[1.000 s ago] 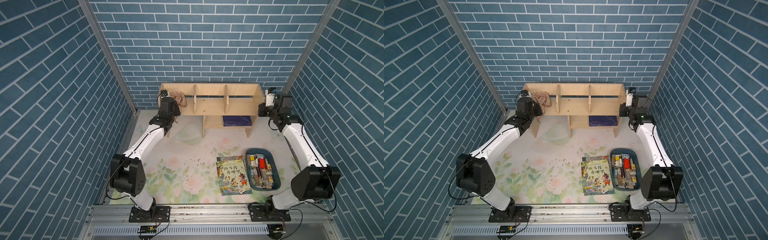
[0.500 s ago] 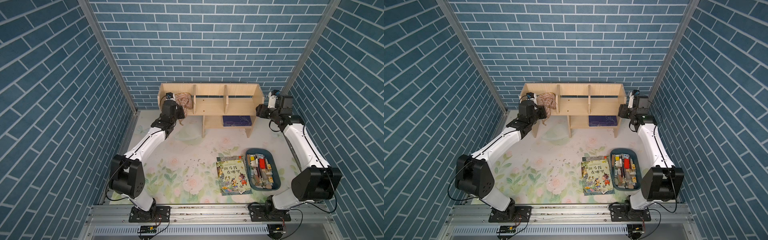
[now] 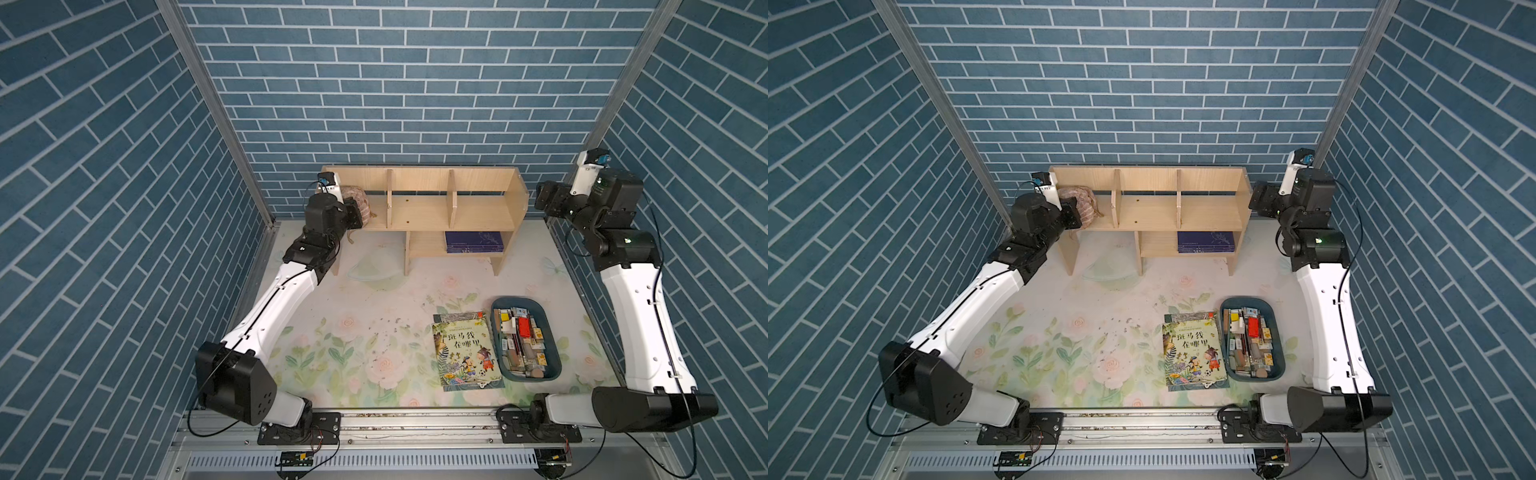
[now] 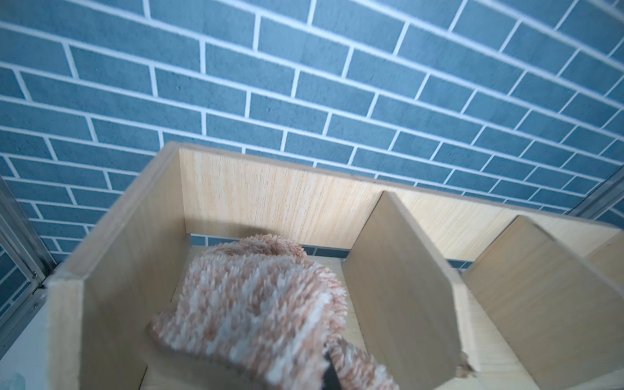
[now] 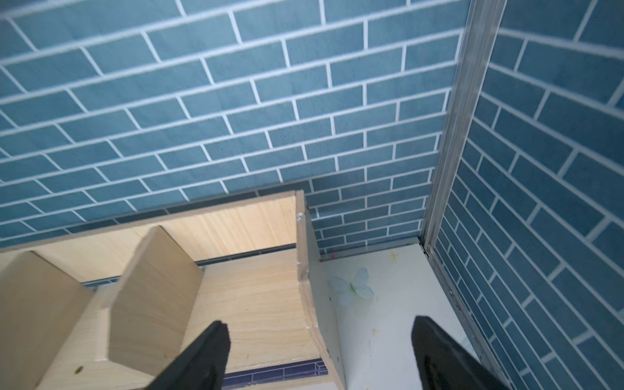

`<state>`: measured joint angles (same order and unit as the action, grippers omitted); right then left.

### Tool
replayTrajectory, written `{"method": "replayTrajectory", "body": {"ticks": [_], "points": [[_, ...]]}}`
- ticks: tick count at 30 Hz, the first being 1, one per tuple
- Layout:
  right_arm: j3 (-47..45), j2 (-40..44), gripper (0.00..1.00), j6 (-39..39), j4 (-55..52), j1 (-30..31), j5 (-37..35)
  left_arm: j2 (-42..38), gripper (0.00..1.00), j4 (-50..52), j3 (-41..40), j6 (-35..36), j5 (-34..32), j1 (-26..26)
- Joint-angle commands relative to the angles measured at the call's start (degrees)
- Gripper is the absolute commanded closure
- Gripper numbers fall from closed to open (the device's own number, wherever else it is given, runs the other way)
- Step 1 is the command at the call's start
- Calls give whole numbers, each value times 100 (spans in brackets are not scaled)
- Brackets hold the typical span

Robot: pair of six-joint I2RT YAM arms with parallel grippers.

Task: Wipe the bookshelf clean with a cloth
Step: Wipe the dust from the shelf, then adjust the cleaning item.

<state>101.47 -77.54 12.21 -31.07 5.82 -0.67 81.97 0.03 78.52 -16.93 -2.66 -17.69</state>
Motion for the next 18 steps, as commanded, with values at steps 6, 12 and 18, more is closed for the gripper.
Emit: {"method": "replayTrajectory", "body": {"ticks": [6, 12, 18], "points": [[157, 185, 12, 108, 933, 1724, 1849, -929, 100, -841, -448, -201, 1439, 330], [932, -696, 12, 178, 1433, 2979, 2342, -1342, 100, -1291, -656, -352, 3227, 511], [1932, -1742, 13, -151, 1098, 3726, 2438, -1655, 100, -2484, -1234, -993, 4418, 504]]}}
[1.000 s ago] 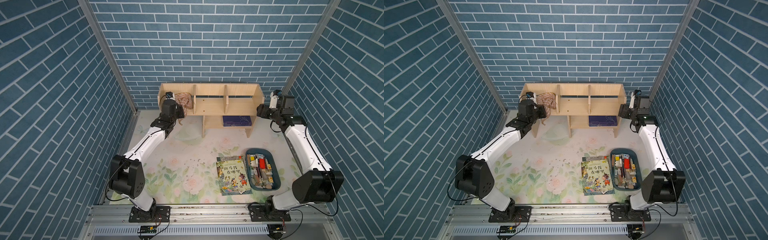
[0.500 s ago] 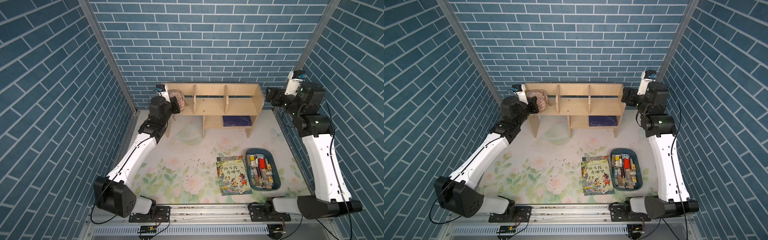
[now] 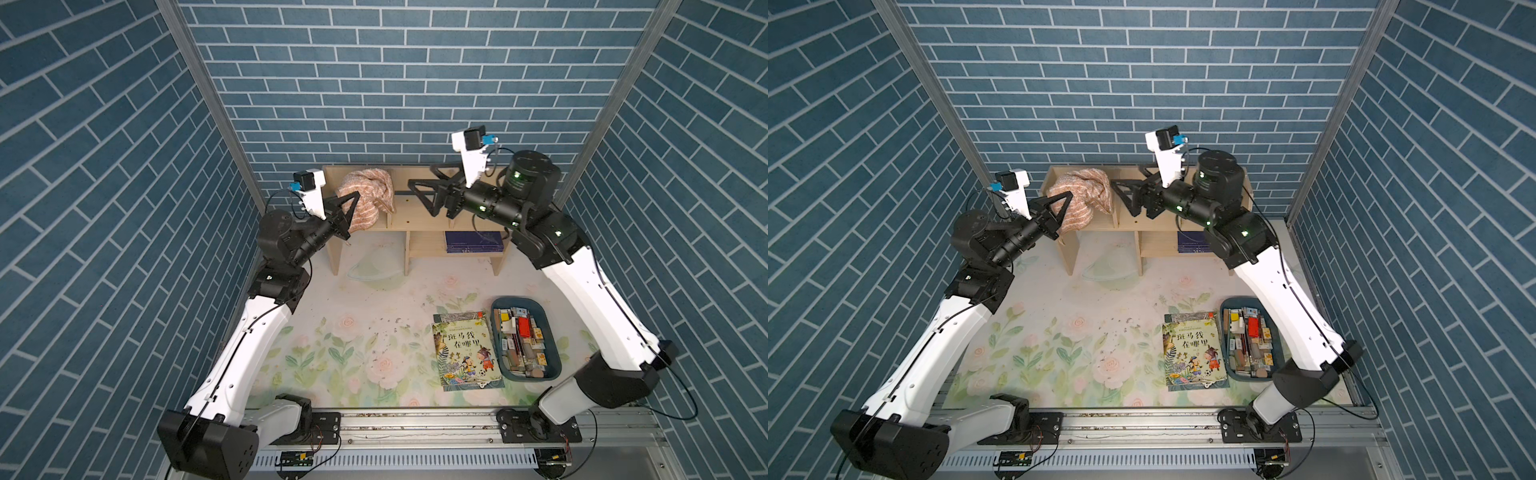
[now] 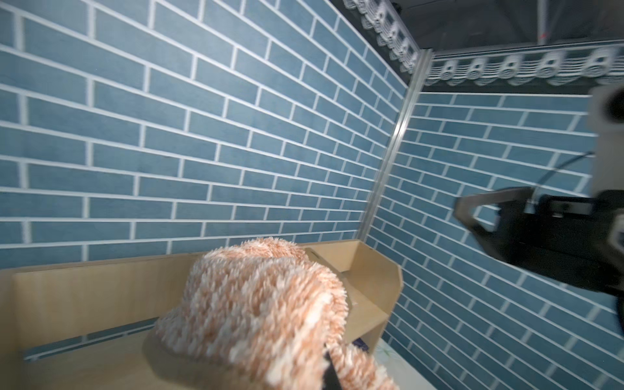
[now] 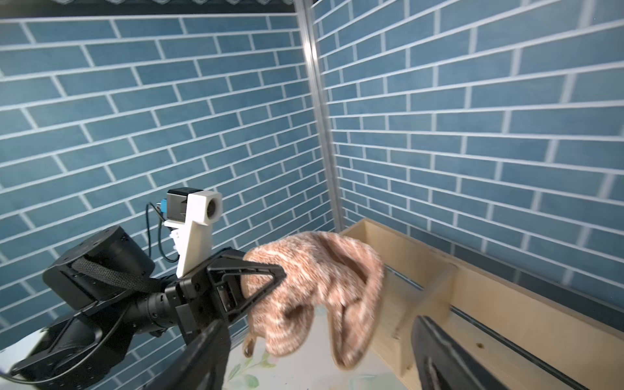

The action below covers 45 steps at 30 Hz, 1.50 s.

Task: Wipe the bookshelf clean with a cloth
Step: Adjust the cleaning item, then hold the shelf at the center of the board.

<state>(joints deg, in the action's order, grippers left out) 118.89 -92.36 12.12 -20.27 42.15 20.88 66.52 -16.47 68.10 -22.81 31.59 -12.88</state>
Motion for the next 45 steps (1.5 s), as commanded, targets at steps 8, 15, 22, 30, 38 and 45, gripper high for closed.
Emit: {"method": "replayTrajectory", "body": {"ticks": [8, 15, 22, 30, 38, 45], "points": [[212, -783, 16, -154, 65, 606, 297, -314, 100, -2022, -569, -988, 1709, 23], [-554, -464, 43, 145, 545, 737, 294, -185, 100, -2406, -640, -1168, 1532, 23], [-688, -426, 100, 278, 486, 722, -423, -65, 75, -2118, -612, -972, 991, 23], [-761, -90, 100, 283, 219, 472, -1916, -149, 37, 67, -149, 128, -1902, 40], [230, -948, 100, 941, -943, -5, -3513, 473, 2, 1166, 306, 591, -4870, 207], [1830, -2347, 100, 1232, -2036, -190, -4083, 1328, 2, 1295, 727, 514, -4106, 462]]}}
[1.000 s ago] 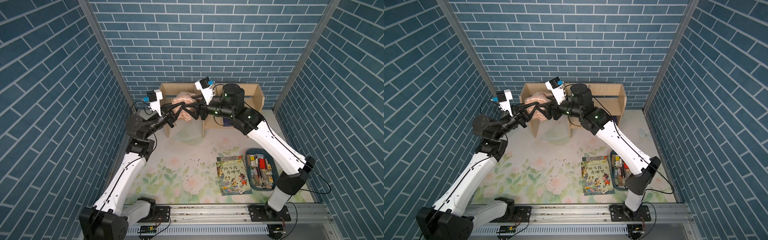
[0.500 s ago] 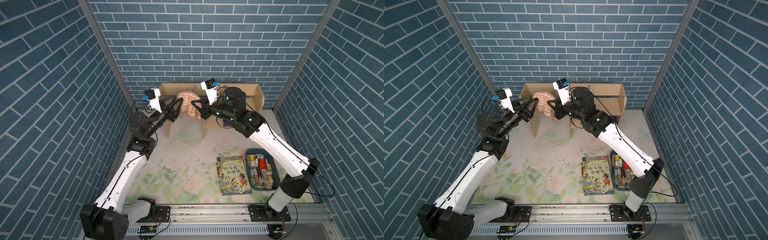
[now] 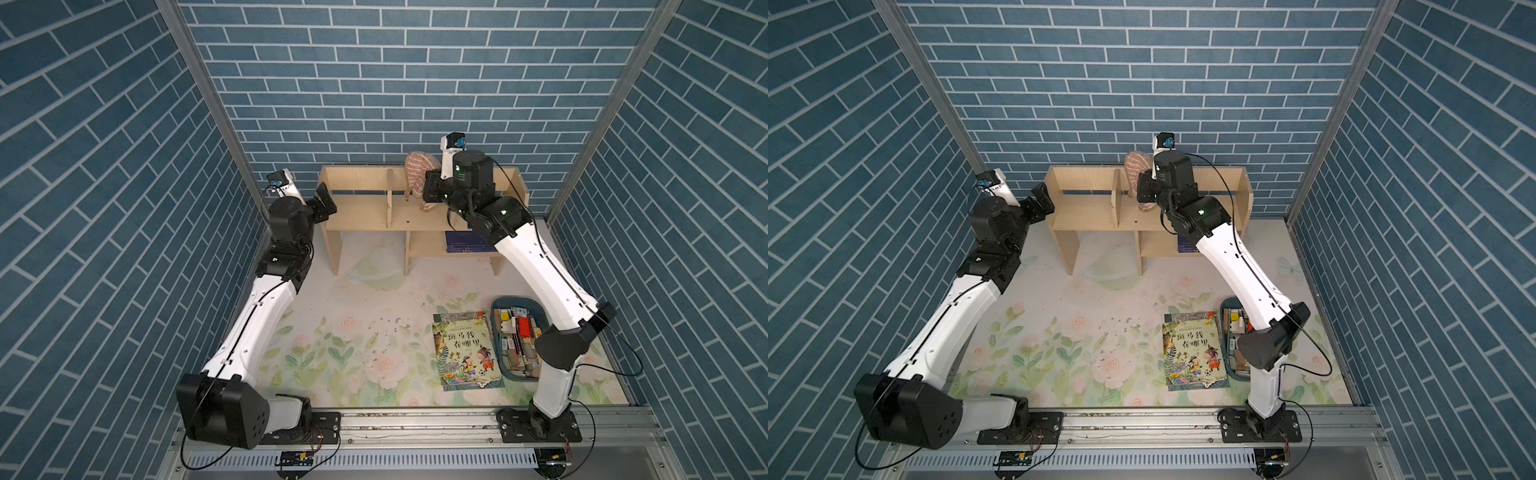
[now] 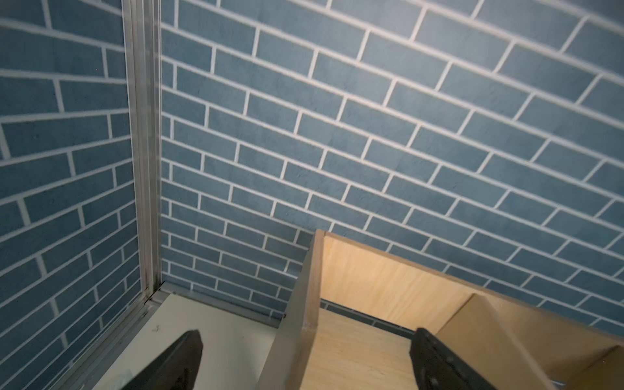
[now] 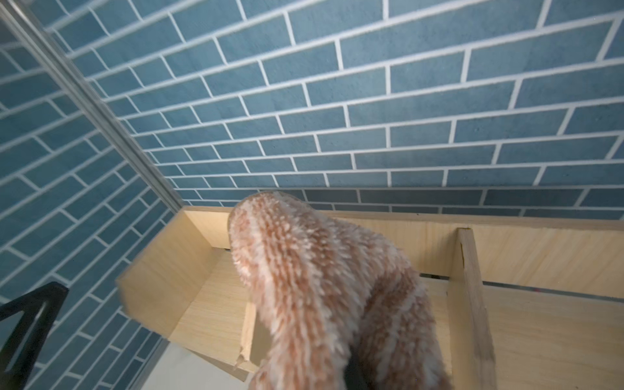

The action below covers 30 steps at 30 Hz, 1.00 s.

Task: Wipe the bookshelf clean with a cloth
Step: Hold the shelf at the center of the board.

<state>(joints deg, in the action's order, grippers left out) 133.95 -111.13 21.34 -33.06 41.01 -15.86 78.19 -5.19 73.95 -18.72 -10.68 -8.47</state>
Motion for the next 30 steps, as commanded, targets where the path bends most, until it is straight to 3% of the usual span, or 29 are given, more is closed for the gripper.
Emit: {"method": "replayTrajectory", "body": {"ticks": [1, 8, 13, 22, 27, 30], "points": [[404, -586, 100, 384, -837, -143, -358, 209, 3, 93, 133, 110, 191, 21], [408, -982, 100, 378, -729, -342, -11, 605, 9, -93, 205, 248, 399, 21], [448, -1254, 100, 476, -835, -493, -24, 688, 18, -210, 45, 276, 501, 17], [356, -1420, 100, 341, -545, -169, 509, 714, 48, -656, -390, 359, 840, 21], [4, -1261, 100, 303, -503, -116, 367, 720, 63, -819, -583, 350, 953, 21], [-479, -999, 100, 152, -431, -116, -97, 715, 70, -867, -659, 354, 956, 21]]}}
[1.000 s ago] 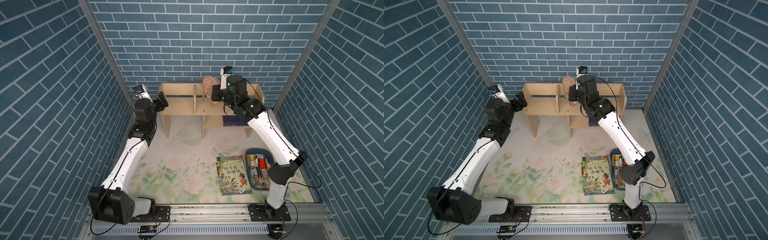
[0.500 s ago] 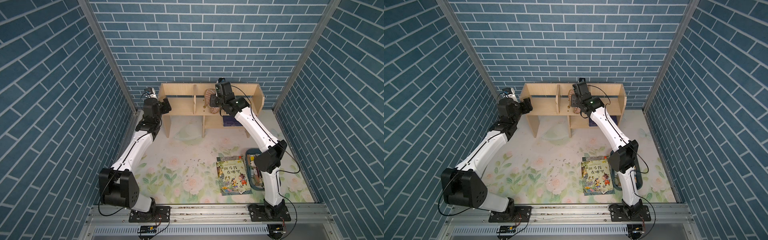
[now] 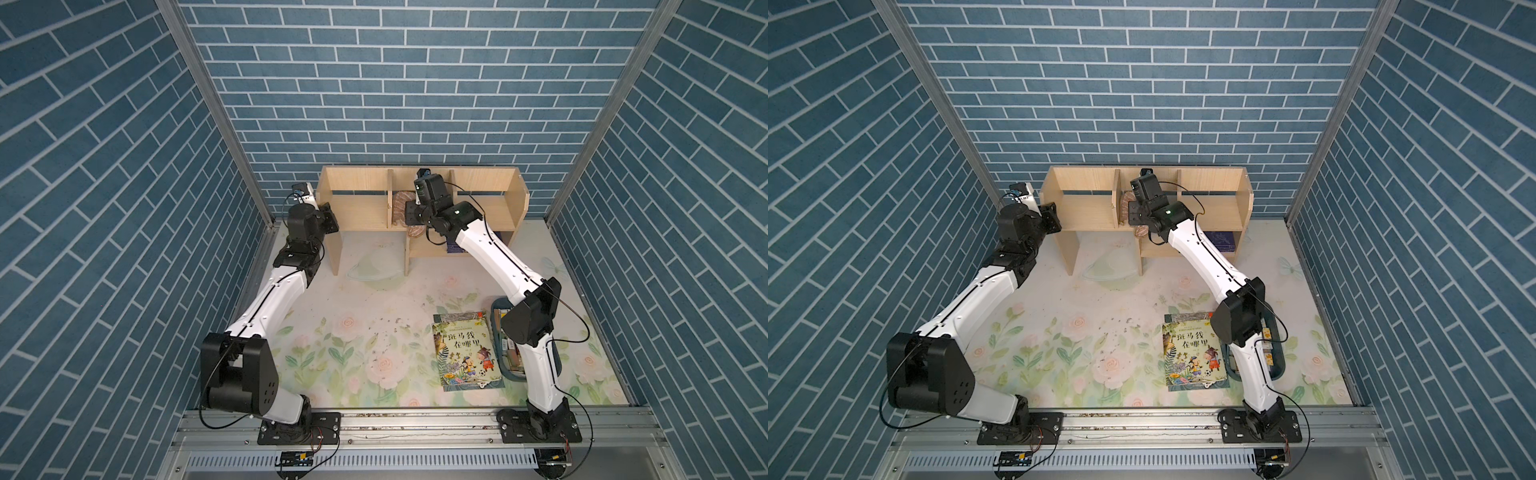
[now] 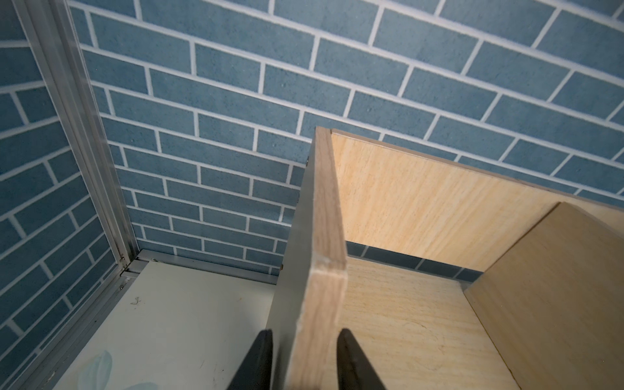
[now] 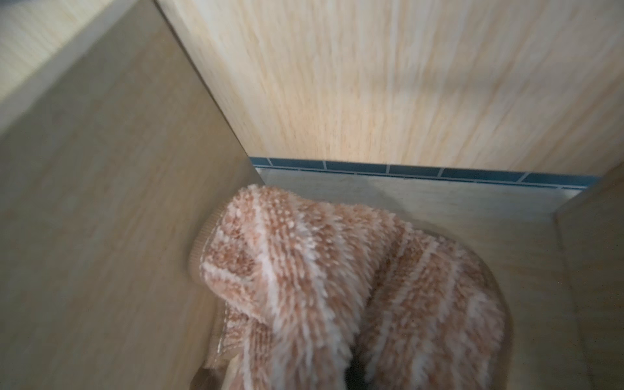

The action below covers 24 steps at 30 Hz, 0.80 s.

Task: Wipe the bookshelf clean with a cloth
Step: Hold the shelf at the center of the board, then wipe the dust from the shelf.

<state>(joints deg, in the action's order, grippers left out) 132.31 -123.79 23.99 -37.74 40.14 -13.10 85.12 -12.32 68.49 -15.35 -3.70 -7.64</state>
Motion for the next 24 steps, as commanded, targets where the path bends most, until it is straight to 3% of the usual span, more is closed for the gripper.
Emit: {"method": "replayTrajectory", "body": {"ticks": [1, 7, 13, 19, 24], "points": [[-468, 356, 100, -166, 58, -36, -584, 22, 73, -159, -130, 23, 246, -62], [-627, 535, 100, -223, 100, -175, -938, 13, 85, -189, -152, 58, 293, -62], [-173, 251, 100, -270, 180, -50, -372, 43, 100, -226, -176, 28, 414, -62], [-174, 308, 100, -371, 16, 108, -516, 46, 100, -204, -186, 24, 397, -61], [-476, 997, 100, -656, -87, 108, -756, 71, 100, -197, -208, 31, 383, -62]]}}
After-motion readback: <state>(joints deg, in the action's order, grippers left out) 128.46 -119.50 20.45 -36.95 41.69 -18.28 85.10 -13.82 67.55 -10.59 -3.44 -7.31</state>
